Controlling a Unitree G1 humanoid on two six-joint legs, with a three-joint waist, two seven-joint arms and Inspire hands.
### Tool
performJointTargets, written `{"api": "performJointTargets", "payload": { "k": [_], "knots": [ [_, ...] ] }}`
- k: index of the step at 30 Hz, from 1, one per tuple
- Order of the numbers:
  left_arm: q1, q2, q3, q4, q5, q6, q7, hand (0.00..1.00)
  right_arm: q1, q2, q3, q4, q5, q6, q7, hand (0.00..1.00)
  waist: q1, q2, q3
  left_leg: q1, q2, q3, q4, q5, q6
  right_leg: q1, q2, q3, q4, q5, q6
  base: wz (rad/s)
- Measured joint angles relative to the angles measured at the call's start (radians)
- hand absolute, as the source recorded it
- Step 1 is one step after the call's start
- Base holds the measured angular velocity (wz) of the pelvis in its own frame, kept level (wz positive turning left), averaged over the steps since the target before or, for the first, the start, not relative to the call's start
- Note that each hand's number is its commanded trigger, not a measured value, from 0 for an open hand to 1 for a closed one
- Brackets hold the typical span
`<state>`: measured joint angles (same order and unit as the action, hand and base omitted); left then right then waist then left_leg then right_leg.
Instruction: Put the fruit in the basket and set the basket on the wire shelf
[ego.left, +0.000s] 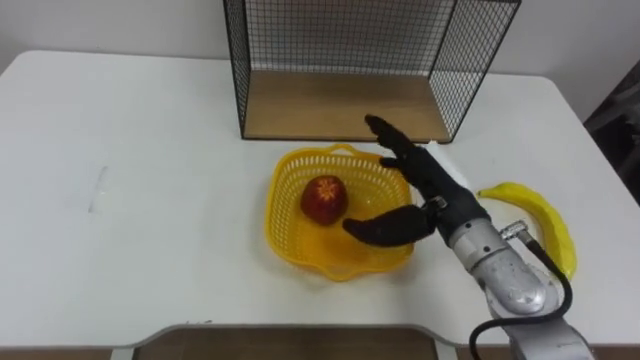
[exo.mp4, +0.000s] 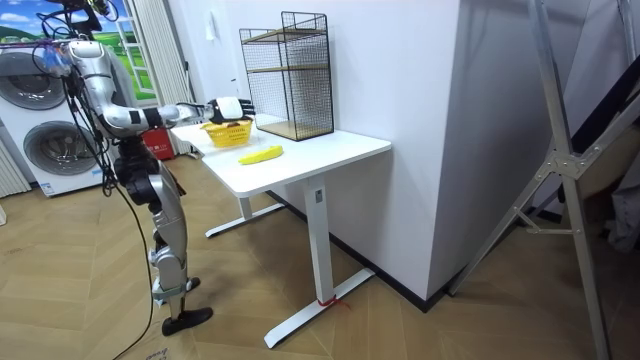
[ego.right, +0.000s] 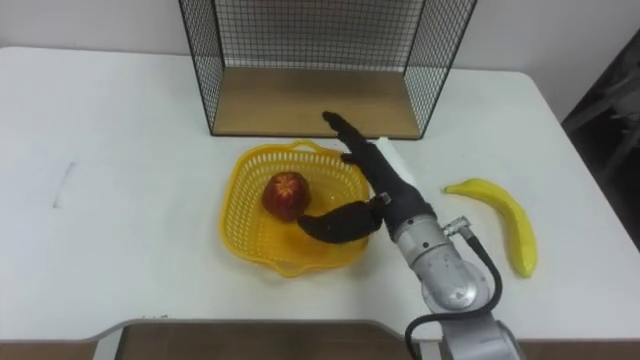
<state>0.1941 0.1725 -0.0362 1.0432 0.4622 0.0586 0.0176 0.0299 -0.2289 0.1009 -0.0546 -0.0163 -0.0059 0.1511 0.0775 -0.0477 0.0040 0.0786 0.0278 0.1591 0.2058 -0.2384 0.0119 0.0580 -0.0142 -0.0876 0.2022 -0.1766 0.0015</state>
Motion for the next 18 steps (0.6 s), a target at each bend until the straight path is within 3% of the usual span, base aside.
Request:
{"api": "performJointTargets", "payload": {
  "k": [5,12,18],
  "knots": [
    [0.022,-0.005,0.003,0.001,0.0,-0.002,0.0,0.0,-0.009,-0.001,-0.055,-0.006,0.184,-0.028,-0.055,0.0,-0.004,0.003,-0.0006,0.002,0.0,0.005,-0.001,0.0,0.0,0.002,0.0,0.002,0.0,0.0,0.0,0.0],
    [0.044,-0.026,0.036,0.001,0.005,0.0,-0.004,0.0,-0.011,0.008,-0.107,-0.011,0.334,-0.029,-0.097,0.0,-0.021,0.011,0.0002,0.002,0.0,0.0,0.0,0.0,0.0,0.003,0.0,0.0,0.0,0.0,0.0,0.0],
    [0.048,-0.033,0.038,-0.002,0.005,0.001,0.0,0.0,-0.011,0.01,-0.124,-0.011,0.396,-0.029,-0.145,0.0,-0.025,0.028,-0.011,0.001,0.0,-0.001,-0.001,0.0,0.0,0.0,0.0,-0.002,0.0,0.0,0.0,0.0]
  ]
}}
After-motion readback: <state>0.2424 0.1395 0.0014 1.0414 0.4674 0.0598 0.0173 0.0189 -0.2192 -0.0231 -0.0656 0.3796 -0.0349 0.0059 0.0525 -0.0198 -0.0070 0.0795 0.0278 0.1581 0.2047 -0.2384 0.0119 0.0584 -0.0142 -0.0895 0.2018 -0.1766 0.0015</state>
